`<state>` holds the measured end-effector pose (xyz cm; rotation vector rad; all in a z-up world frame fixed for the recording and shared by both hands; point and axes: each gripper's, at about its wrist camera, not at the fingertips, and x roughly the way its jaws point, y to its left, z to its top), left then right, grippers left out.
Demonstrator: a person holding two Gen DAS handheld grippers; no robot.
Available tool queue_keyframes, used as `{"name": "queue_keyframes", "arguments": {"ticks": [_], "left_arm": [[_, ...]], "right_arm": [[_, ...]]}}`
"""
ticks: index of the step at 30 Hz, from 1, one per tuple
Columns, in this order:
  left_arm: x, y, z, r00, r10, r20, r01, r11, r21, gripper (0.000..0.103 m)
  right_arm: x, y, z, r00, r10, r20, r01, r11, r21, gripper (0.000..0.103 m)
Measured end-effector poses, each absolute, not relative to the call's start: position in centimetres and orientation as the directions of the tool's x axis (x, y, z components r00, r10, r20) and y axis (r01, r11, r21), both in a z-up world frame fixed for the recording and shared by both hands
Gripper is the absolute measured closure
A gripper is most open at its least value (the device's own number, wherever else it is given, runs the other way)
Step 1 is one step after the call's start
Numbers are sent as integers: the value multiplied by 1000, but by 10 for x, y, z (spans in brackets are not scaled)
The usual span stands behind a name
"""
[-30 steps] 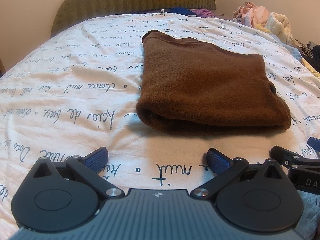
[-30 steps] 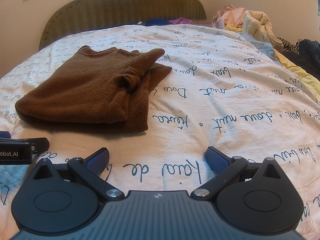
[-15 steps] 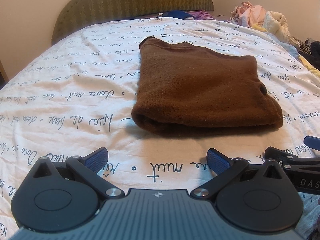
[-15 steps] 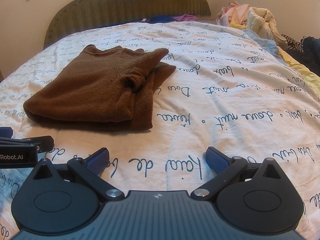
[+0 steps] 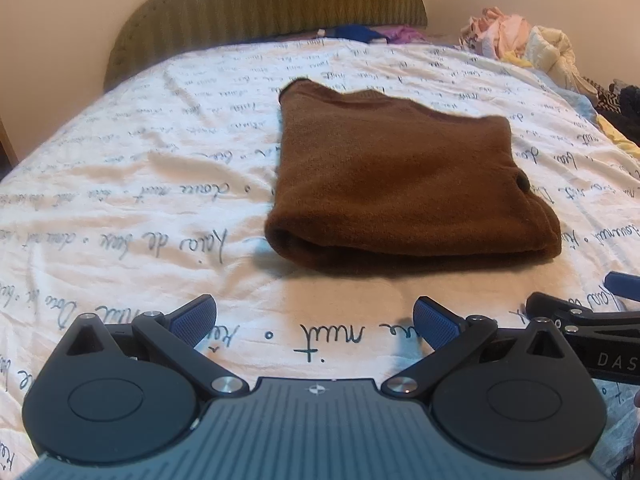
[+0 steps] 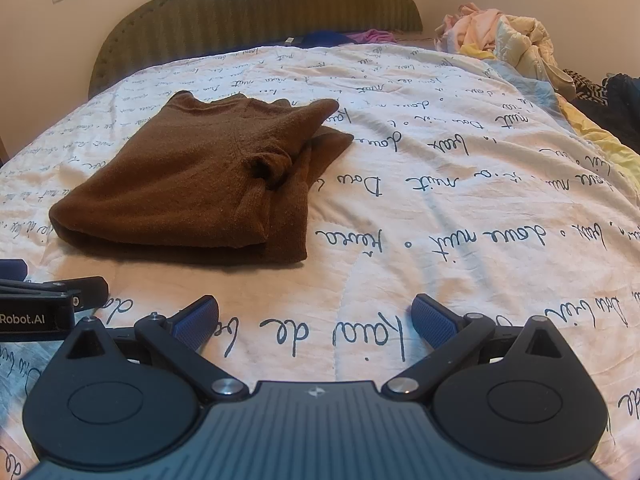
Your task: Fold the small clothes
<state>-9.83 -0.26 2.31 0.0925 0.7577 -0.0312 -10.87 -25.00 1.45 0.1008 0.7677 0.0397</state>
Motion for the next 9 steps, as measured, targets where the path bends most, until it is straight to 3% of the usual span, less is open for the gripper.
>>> {"name": "queue_keyframes", "arguments": {"ticks": [5,9], "left_arm": [[-104,3,31,764,-5,-645,49,998,50,0],[-104,9,39,741,-48,-670,93,995,31,0]], "right_arm": [[-108,-251,15,720,78,-690,0,994,113,0],[-106,-261,24,751,86,-655,3,991,133,0]]}}
